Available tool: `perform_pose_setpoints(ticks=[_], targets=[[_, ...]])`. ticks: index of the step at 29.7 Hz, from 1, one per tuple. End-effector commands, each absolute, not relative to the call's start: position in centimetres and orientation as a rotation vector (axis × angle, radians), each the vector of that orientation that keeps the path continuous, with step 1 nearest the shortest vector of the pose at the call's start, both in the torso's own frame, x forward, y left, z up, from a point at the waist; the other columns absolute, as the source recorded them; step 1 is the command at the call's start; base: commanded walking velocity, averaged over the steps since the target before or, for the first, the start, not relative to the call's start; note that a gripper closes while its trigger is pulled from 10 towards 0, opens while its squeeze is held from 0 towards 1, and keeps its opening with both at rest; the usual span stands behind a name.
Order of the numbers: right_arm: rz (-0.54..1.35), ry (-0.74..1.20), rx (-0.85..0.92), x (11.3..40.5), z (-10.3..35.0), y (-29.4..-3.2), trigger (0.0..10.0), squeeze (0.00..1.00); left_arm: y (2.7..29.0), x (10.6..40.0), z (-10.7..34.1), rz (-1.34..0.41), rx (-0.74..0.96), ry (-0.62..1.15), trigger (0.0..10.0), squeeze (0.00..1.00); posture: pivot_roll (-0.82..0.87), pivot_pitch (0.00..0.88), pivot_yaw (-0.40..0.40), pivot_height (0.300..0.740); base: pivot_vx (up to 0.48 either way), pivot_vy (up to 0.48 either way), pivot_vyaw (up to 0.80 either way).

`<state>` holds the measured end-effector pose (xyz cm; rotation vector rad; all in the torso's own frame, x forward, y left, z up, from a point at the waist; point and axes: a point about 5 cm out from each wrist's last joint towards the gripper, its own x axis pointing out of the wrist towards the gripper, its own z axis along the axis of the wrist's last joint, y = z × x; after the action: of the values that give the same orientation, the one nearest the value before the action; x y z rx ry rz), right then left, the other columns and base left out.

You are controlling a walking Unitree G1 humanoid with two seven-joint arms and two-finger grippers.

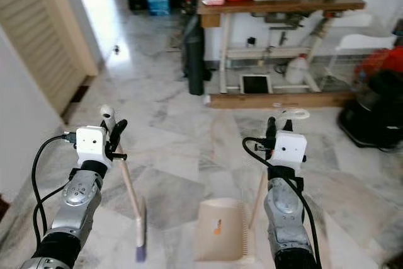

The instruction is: Sweep floor

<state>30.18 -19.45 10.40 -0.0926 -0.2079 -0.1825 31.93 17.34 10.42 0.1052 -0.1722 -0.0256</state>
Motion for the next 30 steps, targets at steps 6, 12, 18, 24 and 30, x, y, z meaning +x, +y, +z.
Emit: perform_pose_setpoints(ticks=[6, 12, 18, 24, 30], targets=[[-0.187, -0.233, -0.078, 30.56, 11.14, -19.36, 10.0, 0.00, 17.63, 32.13, 11.20, -0.011, 0.109, -0.205, 10.0, 0.00, -0.08, 0.000, 0.044, 0.740, 0.000, 0.380, -0.79], [-0.186, -0.233, -0.079, 30.59, 11.19, -19.32, 10.0, 0.00, 17.61, 32.19, 11.15, -0.007, 0.101, -0.197, 10.0, 0.00, -0.08, 0.000, 0.043, 0.740, 0.000, 0.160, -0.79], [-0.183, -0.232, -0.078, 30.61, 11.17, -19.27, 10.0, 0.00, 17.66, 32.21, 11.21, -0.004, 0.103, -0.200, 10.0, 0.00, -0.07, 0.000, 0.042, 0.740, 0.000, 0.170, -0.79], [-0.185, -0.231, -0.077, 30.63, 11.15, -19.26, 10.0, 0.00, 17.67, 32.19, 11.24, -0.006, 0.105, -0.202, 10.0, 0.00, -0.07, 0.000, 0.043, 0.740, 0.000, 0.309, -0.79], [-0.185, -0.229, -0.074, 30.66, 11.10, -19.26, 10.0, 0.00, 17.63, 32.24, 11.27, -0.007, 0.107, -0.204, 10.0, 0.00, -0.07, 0.000, 0.043, 0.740, 0.000, 0.000, -0.79]])
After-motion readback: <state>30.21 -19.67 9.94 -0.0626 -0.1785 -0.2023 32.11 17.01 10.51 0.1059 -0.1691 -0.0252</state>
